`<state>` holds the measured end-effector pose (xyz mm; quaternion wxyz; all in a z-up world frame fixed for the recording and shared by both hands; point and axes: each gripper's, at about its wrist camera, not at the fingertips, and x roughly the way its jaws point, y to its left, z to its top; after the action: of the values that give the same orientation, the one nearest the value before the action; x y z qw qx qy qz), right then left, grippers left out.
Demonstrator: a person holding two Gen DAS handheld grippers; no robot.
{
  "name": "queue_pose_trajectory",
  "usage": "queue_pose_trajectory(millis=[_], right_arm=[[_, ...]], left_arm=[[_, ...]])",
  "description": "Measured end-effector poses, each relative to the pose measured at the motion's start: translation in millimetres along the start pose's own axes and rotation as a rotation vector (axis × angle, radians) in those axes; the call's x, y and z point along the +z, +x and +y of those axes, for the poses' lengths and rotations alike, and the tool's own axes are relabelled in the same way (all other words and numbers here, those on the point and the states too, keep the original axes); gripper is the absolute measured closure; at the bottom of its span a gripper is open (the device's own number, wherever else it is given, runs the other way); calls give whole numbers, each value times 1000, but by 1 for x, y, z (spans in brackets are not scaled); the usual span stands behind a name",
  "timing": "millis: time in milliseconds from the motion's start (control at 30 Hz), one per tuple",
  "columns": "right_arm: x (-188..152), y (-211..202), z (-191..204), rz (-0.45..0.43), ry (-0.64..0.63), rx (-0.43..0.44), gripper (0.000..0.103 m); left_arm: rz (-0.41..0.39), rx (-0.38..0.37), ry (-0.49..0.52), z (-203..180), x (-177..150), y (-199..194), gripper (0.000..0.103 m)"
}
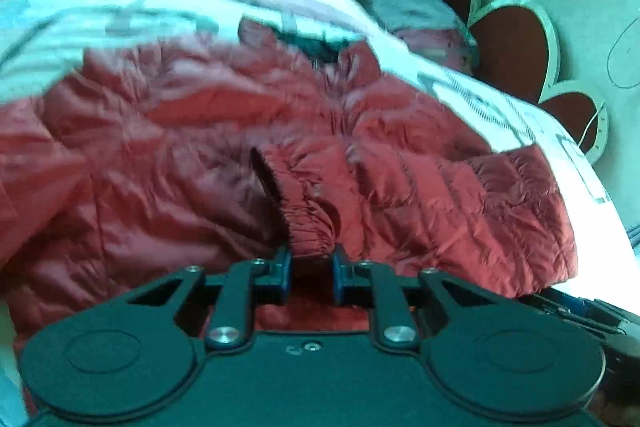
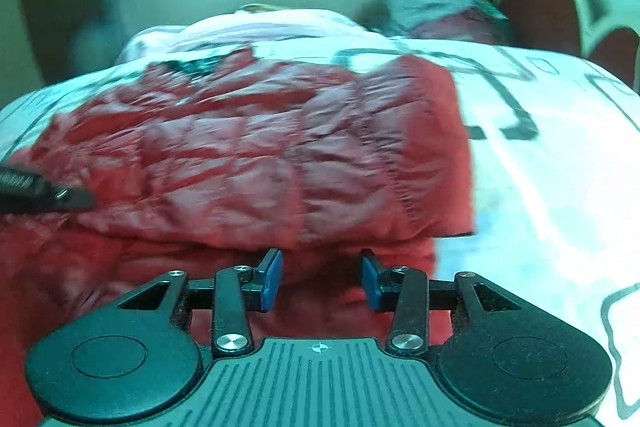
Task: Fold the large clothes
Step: 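Grasp the sleeve cuff with the right tool and fold it across the jacket body, then release the sleeve on the jacket body and lift the right tool away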
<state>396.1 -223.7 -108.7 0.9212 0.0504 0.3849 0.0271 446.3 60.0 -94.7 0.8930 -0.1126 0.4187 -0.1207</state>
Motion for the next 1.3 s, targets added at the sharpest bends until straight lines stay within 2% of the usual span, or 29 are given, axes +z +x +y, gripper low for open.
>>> queue_pose_trajectory(millis=[67, 167, 233, 333, 400, 500, 633, 833, 933, 1000, 1033, 1100, 1133, 1200, 1233, 1267, 1300], right_arm=[[4, 4, -5, -1, 11, -4, 60], [9, 9, -13, -10, 22, -4, 60], [13, 12, -16, -17, 27, -4, 60], [19, 19, -22, -20, 33, -12, 61], [22, 24, -26, -14, 42, -22, 76], [25, 30, -34, -5, 65, -34, 89], [24, 27, -42, 21, 58, -40, 89], [34, -20, -57, -110, 82, -55, 88], [47, -10, -53, -111, 65, -18, 88], [50, 10, -46, -78, 35, 5, 88], [48, 24, -42, -38, 14, -17, 88], [42, 50, -45, 43, 21, -33, 89], [42, 50, -46, 31, 25, -28, 89], [47, 39, -49, 16, 38, -19, 88], [50, 30, -52, -17, 48, -9, 88], [53, 25, -55, -40, 47, -6, 88], [56, 22, -56, -54, 43, -7, 88]], left_arm=[[-58, 32, 23, 1, 4, -13, 85], [-117, 98, 3, 22, 9, -34, 85], [-111, 141, -7, 39, 9, -39, 85], [-88, 165, -40, 57, 6, -39, 85], [-79, 176, -33, 57, 3, -36, 85], [-69, 166, -23, 52, 0, -33, 85], [-48, 174, -4, 49, -7, -23, 85], [-48, 164, -1, 54, -13, -25, 85], [-45, 172, -3, 52, -12, -23, 85], [-45, 180, -3, 50, -11, -22, 85], [-42, 184, 2, 50, -11, -21, 84], [-25, 185, 9, 51, -12, -21, 77], [-14, 188, 16, 52, -12, -24, 70], [-15, 240, 40, 52, -11, -37, 46], [-51, 310, 60, 49, -10, -48, 28], [-116, 369, 83, 47, -10, -59, 28], [-159, 386, 99, 44, -7, -66, 28]])
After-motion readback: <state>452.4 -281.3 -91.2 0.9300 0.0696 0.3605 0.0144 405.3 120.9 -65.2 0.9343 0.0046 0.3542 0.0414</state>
